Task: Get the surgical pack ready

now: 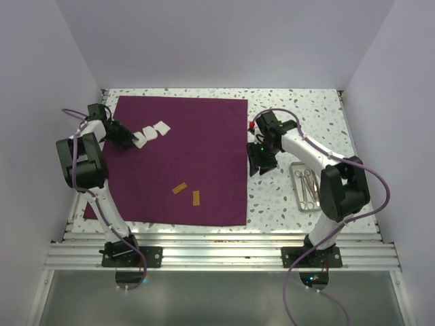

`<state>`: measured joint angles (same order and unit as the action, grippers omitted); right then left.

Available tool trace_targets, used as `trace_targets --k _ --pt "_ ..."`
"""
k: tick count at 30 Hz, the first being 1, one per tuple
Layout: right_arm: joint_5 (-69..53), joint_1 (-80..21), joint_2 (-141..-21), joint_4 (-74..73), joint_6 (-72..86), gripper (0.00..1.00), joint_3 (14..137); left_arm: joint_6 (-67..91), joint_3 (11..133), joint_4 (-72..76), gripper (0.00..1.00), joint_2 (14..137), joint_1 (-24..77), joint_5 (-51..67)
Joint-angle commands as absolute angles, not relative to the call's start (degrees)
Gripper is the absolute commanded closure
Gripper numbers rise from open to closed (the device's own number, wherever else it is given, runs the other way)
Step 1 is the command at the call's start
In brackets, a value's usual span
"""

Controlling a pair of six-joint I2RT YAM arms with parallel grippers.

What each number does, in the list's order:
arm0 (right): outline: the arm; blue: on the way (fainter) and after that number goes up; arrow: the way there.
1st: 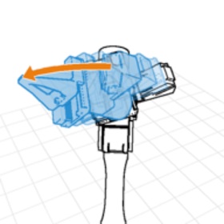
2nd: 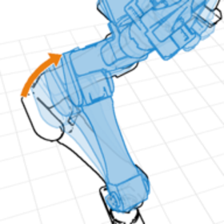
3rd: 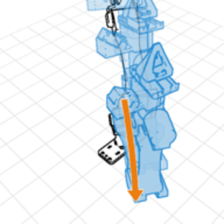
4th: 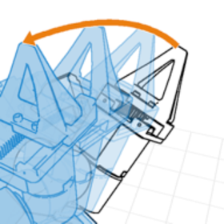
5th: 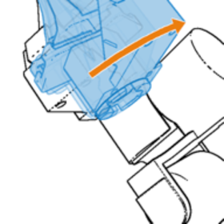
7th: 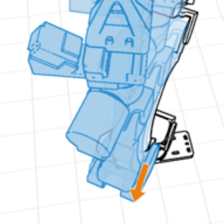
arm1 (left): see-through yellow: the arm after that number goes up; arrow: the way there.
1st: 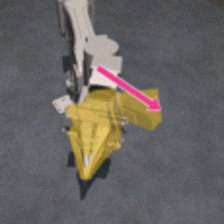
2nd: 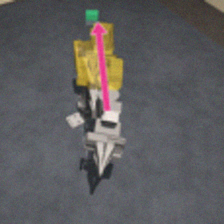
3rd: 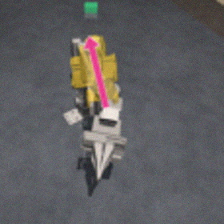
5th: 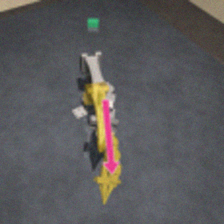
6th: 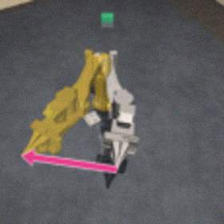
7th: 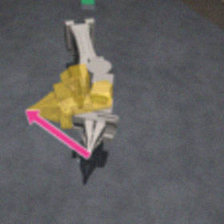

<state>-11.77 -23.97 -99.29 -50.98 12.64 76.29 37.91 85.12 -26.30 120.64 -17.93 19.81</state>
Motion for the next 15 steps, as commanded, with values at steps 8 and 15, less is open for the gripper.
trace_targets --k 8,15 --pt "-13.0 -24.1 -100.5 -50.5 11.8 0.54 78.3 39.3 85.0 -23.4 0.66 121.8 -16.5 20.0" --pt "-13.0 -24.0 -100.9 -50.5 11.6 0.54 79.0 38.8 85.4 -24.2 0.80 121.9 -16.4 19.1"
